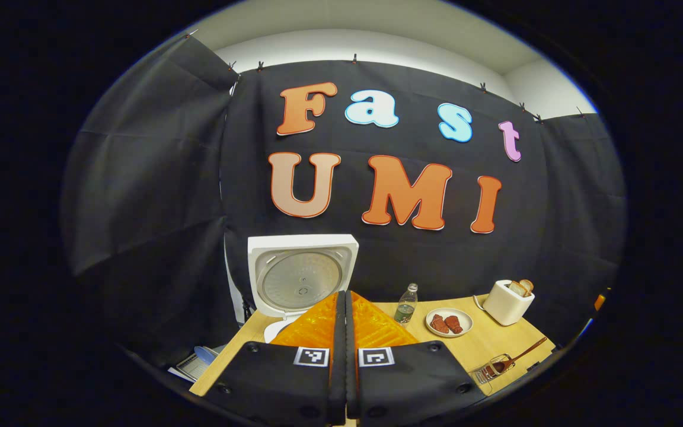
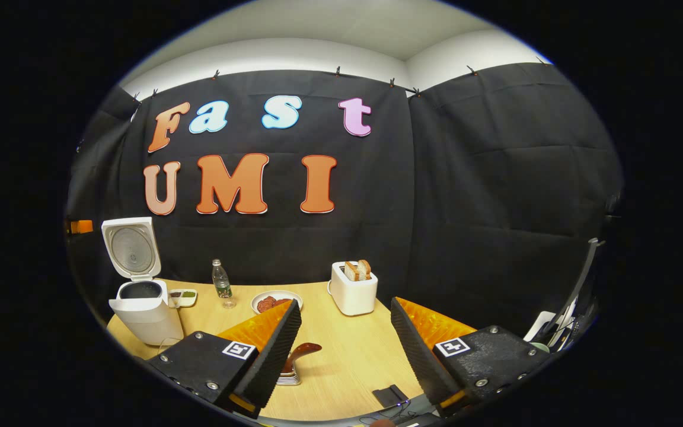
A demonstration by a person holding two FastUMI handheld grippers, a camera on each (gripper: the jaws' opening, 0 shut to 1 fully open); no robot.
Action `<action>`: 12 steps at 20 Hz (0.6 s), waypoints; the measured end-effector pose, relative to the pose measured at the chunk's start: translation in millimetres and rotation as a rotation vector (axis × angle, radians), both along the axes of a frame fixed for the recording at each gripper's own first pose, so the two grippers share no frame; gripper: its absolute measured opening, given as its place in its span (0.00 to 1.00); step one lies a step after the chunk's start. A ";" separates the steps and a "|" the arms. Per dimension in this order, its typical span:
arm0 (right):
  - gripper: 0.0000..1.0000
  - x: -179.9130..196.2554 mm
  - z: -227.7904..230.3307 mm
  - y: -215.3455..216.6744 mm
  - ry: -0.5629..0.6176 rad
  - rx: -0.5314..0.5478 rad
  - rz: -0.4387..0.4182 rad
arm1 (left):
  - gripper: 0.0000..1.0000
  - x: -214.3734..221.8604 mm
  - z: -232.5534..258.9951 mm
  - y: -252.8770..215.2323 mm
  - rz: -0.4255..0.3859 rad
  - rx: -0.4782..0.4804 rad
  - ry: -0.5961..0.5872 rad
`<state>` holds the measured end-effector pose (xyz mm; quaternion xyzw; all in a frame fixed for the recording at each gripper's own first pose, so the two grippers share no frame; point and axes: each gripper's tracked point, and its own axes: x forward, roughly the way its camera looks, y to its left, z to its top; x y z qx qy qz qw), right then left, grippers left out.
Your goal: Close the left gripper, press the button to open the rice cooker; take a wooden spoon from the chopstick holder with the right hand, scoop a spoonful of rice and pour it into the rice cooker, then put the wooden spoon back into the chopstick holder.
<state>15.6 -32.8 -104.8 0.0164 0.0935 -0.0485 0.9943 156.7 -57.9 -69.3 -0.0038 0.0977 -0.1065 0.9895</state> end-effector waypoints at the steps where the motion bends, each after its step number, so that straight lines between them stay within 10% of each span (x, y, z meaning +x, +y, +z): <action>1: 0.95 -0.1 -2.7 3.1 -0.003 0.021 0.005 | 0.05 -6.4 3.7 4.0 0.003 0.005 -0.006; 6: 0.95 12.2 -28.7 21.5 -0.010 0.171 0.019 | 0.05 -30.7 28.4 25.8 0.068 0.039 -0.080; 12: 0.96 29.6 -110.2 45.6 0.142 0.298 0.047 | 0.39 -53.0 46.5 65.2 0.191 0.049 -0.135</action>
